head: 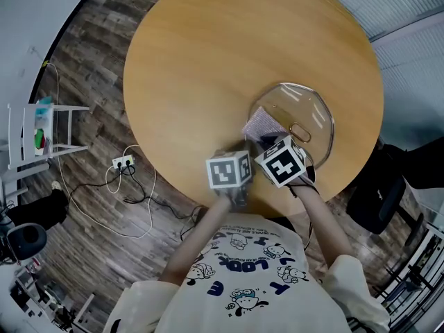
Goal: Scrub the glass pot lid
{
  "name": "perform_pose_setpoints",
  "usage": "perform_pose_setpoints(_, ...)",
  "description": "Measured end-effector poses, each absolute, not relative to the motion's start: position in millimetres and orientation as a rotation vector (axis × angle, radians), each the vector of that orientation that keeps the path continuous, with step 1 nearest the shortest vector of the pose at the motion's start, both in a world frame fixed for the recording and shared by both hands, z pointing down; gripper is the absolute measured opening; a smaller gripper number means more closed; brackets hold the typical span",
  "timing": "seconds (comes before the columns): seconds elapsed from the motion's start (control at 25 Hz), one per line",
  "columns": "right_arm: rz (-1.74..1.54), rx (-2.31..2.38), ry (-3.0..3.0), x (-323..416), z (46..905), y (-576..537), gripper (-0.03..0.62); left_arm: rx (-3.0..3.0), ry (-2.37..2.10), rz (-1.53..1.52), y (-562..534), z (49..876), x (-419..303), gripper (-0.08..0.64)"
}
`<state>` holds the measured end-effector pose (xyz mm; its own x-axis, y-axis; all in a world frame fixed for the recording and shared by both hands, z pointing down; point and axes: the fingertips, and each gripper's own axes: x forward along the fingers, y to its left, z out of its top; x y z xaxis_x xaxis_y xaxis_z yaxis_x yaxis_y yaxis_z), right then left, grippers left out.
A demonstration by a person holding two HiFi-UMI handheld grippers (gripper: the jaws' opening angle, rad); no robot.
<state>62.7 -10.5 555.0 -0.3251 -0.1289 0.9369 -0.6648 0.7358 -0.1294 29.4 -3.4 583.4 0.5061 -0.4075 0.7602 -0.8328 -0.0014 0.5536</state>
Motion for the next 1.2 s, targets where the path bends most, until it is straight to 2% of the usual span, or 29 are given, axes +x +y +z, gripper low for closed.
perform_pose_setpoints(1.2, 0.529, 0.529, -1.729, 54.4, 556.4, -41.3, 0.061, 1.619, -1.081, 0.462, -2.8, 582.5, 28.8, 0.037)
